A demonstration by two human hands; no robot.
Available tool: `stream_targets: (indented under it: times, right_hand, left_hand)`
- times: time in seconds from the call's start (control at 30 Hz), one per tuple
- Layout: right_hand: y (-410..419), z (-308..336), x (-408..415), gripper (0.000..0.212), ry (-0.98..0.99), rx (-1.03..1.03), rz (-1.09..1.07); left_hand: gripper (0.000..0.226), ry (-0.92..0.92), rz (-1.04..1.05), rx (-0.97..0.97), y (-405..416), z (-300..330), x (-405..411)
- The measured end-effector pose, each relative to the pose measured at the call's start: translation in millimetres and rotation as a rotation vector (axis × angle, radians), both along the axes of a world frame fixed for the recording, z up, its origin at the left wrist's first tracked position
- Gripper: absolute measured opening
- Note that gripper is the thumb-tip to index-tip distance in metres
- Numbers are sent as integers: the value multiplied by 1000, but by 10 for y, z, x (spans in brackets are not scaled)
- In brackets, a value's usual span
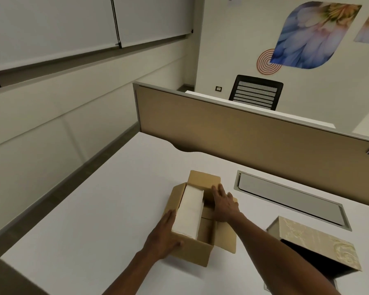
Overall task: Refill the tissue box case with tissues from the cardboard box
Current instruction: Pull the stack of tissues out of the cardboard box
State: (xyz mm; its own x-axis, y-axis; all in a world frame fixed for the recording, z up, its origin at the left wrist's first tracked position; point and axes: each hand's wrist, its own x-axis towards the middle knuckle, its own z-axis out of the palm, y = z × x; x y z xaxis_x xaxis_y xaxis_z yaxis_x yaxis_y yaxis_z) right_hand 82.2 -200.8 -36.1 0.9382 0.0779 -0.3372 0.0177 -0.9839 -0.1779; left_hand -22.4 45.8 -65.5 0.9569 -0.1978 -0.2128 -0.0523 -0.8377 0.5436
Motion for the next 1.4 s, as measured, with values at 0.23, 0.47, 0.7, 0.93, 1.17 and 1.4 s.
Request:
stream_targets:
  times: [0.23, 0.47, 0.7, 0.93, 1.17, 1.4]
  right_hand:
    - [4, -72, 117, 93, -11, 147, -46]
    - [108, -66, 119, 89, -19, 95, -106]
    - [452, 173, -161, 67, -453, 388, -245]
    - [806, -33, -446, 74, 128, 979, -977]
    - [840, -276, -367, 86, 286, 1028, -1061]
    - [825, -346, -310, 70, 316, 1037, -1025]
  left_hand:
    - [105, -21, -4, -72, -46, -107, -6]
    - [103, -44, -10, -97, -31, -199, -3]
    - [101, -71, -3, -141, 11, -208, -4]
    - [103, -75, 0, -139, 0, -226, -2]
    - [104, -53, 12, -147, -7, -220, 0]
    - [103, -54, 16, -149, -19, -218, -3]
